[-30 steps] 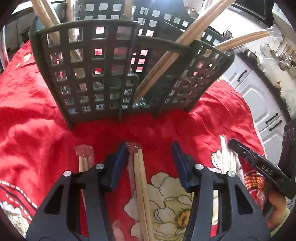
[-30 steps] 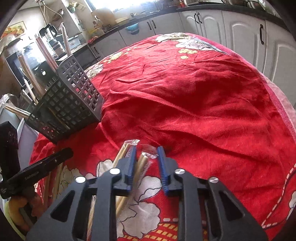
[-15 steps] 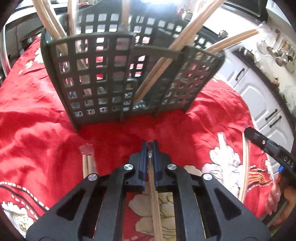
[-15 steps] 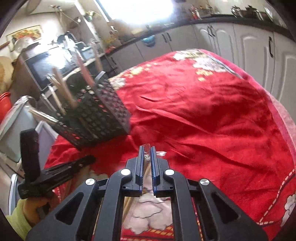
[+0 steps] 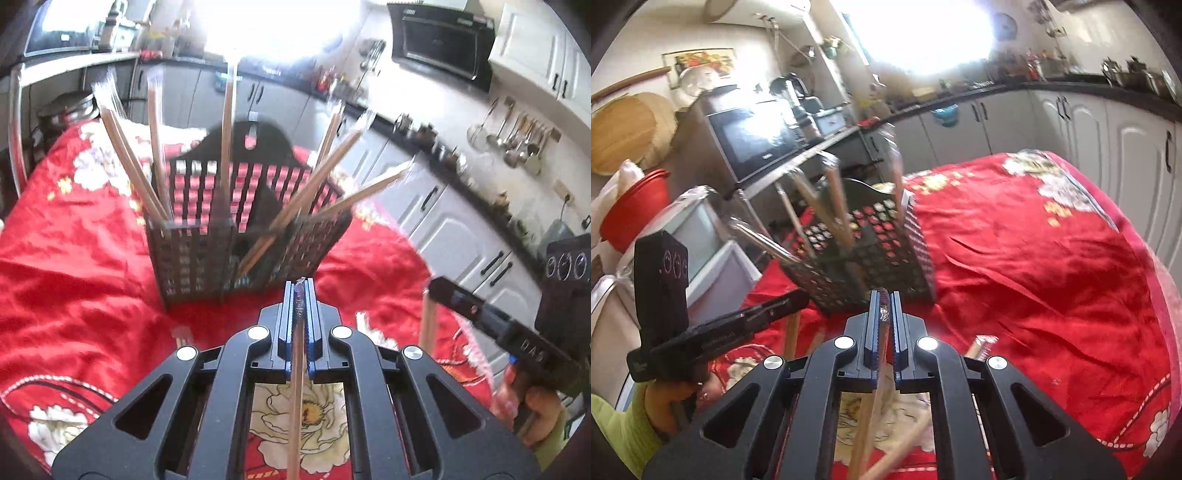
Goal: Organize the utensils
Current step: 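Lift both held chopsticks and lower them upright into the black caddy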
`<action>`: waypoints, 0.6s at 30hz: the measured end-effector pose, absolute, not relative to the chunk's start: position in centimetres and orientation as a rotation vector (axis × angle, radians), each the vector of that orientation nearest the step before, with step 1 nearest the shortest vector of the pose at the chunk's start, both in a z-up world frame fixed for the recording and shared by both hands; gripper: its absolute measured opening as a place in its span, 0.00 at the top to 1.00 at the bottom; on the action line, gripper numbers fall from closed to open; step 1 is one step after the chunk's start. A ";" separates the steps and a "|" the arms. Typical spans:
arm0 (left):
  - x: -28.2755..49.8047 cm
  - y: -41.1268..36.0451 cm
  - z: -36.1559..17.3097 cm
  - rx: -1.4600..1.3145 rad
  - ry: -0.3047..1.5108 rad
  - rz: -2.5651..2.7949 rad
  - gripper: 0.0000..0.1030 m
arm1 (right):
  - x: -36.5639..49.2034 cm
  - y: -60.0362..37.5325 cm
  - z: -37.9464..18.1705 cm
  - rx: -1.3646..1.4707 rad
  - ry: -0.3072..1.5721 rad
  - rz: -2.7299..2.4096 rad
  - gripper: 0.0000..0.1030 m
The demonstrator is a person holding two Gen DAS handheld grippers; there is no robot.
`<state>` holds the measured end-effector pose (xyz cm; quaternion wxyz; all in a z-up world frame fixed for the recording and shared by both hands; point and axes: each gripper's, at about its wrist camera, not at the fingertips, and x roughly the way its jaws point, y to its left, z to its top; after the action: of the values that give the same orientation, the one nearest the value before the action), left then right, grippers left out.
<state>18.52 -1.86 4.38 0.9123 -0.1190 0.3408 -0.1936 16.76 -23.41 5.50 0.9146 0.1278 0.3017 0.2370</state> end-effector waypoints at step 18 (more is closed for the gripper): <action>17.1 2.0 12.5 -0.285 0.493 -0.399 0.98 | 15.0 -18.7 12.9 0.141 0.464 0.594 0.98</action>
<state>17.09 2.00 12.52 0.9401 -0.1398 0.2417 -0.1955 15.01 -18.68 12.89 0.9273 0.0687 0.2265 0.2900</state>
